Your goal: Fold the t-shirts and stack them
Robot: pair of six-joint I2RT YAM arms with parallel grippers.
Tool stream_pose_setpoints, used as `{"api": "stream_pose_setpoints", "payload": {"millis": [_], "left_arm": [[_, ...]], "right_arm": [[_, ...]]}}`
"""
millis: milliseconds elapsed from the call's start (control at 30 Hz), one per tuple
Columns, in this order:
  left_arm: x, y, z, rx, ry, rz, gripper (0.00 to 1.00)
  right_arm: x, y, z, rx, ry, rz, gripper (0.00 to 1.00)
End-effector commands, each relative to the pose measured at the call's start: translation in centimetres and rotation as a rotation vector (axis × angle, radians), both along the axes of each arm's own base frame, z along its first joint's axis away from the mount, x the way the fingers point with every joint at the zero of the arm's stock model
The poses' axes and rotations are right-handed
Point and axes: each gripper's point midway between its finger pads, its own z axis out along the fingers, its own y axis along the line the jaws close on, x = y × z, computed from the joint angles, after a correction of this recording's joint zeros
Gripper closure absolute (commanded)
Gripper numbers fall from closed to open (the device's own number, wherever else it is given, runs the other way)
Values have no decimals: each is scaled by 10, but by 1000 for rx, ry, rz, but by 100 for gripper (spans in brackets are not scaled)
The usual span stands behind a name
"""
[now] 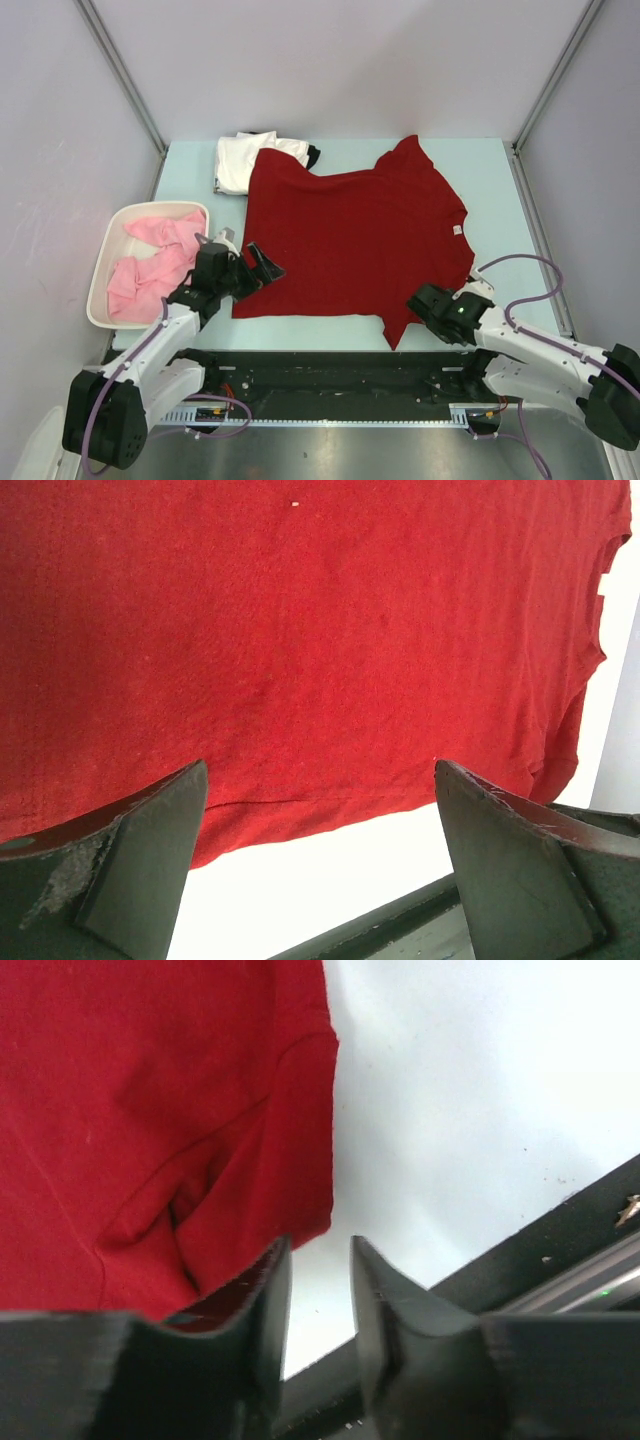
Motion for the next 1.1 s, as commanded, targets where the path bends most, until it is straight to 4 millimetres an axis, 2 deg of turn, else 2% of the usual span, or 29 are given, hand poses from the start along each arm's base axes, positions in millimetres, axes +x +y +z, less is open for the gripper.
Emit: {"api": "stream_pose_setpoints", "payload": {"millis": [0,67,167,267,300,333,433,467,500,600,700,867,1067], "left_arm": [[14,-8,23,-9,-93,-46,1],[14,-7,21,-5,-89,-44,1],[12,-7,17,-2,-83,-44,1],[11,-6,16,1,-85,-48,1],[11,-6,16,1,-85,-48,1],[11,-6,16,3,-82,-43,1],[12,-6,18,3,-89,-44,1],[12,-6,19,2,-94,-46,1],[11,-6,18,4,-90,-45,1],[10,-5,18,9,-86,-47,1],[10,-5,17,6,-89,-47,1],[10,-7,14,0,-75,-49,1],[9,-6,15,3,-80,-51,1]], "right_arm": [[21,-5,5,-40,-108,-45,82],[27,-5,5,-54,-123,-46,100],[41,-8,15,-44,-161,-70,100],[64,-6,46,-19,-234,-45,100],[73,-3,62,-25,-262,-8,100],[81,-8,70,-23,-285,-28,100],[100,-14,85,-27,-288,-17,100],[101,-12,81,-22,-256,6,100],[99,-5,78,8,-225,42,94],[86,-3,72,-19,-186,72,61],[63,-2,69,-43,-169,80,46],[38,-5,43,-9,-124,56,43],[24,-11,18,4,-90,36,44]]}}
